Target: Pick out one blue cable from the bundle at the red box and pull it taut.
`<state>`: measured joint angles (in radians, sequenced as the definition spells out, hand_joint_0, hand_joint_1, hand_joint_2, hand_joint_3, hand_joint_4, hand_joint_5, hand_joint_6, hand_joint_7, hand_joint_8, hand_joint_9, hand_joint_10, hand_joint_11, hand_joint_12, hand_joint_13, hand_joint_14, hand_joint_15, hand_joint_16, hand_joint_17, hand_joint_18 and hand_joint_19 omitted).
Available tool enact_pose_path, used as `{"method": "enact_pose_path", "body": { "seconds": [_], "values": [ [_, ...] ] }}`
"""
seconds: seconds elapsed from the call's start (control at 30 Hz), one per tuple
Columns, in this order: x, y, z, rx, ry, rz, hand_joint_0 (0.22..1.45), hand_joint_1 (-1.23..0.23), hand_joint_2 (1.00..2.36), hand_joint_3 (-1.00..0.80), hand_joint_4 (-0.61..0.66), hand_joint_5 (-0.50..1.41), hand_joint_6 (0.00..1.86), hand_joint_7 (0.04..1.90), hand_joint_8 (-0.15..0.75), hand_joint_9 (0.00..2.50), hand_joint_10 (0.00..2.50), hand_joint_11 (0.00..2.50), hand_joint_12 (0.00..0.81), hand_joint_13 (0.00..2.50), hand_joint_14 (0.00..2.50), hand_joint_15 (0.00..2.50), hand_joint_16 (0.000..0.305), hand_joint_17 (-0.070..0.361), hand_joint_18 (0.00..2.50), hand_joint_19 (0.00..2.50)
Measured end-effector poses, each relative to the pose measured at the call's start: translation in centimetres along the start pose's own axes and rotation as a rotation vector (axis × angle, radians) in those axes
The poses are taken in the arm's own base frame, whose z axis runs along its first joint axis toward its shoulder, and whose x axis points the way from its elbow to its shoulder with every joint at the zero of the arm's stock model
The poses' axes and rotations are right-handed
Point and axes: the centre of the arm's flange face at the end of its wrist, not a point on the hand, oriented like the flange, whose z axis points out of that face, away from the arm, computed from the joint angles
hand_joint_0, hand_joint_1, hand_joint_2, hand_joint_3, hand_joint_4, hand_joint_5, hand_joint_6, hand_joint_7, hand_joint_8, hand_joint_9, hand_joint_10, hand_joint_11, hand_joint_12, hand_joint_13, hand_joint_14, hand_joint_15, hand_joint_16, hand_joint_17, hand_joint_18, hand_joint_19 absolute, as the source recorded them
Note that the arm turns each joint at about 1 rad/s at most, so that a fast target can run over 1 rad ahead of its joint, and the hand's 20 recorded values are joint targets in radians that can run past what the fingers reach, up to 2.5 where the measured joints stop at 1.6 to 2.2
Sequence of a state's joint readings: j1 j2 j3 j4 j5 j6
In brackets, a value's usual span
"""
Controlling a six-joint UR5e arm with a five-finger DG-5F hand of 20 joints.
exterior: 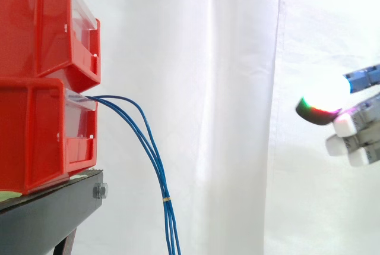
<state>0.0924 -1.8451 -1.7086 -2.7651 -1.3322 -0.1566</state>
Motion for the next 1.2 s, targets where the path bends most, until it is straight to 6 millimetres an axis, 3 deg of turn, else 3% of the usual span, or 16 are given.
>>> {"method": "enact_pose_path", "body": {
  "seconds": [0.37, 0.7, 1.0, 1.2],
  "values": [
    [1.3, -1.7, 2.1, -0.046, -0.070, -0.077, 0.51, -0.56, 1.00, -0.50, 0.24, -0.19, 0.50, 0.70, 0.286, 0.65, 0.00, 0.00, 0.351, 0.49, 0.00, 0.08, 0.044, 0.098, 0.33, 0.22],
    [3.7, -4.8, 7.0, -0.052, -0.075, -0.097, 0.52, -0.59, 1.00, -0.50, 0.25, -0.19, 0.50, 0.72, 0.290, 0.67, 0.00, 0.00, 0.349, 0.51, 0.00, 0.09, 0.042, 0.095, 0.34, 0.22],
    [6.3, -8.1, 13.3, -0.070, -0.068, -0.096, 0.52, -0.60, 1.00, -0.50, 0.26, -0.18, 0.50, 0.72, 0.295, 0.69, 0.00, 0.01, 0.350, 0.51, 0.00, 0.10, 0.042, 0.094, 0.35, 0.23],
    [7.1, -8.0, 14.3, -0.102, -0.070, -0.132, 0.53, -0.61, 1.00, -0.50, 0.26, -0.18, 0.50, 0.73, 0.294, 0.70, 0.00, 0.02, 0.349, 0.52, 0.00, 0.11, 0.042, 0.095, 0.36, 0.24]
  ]
}}
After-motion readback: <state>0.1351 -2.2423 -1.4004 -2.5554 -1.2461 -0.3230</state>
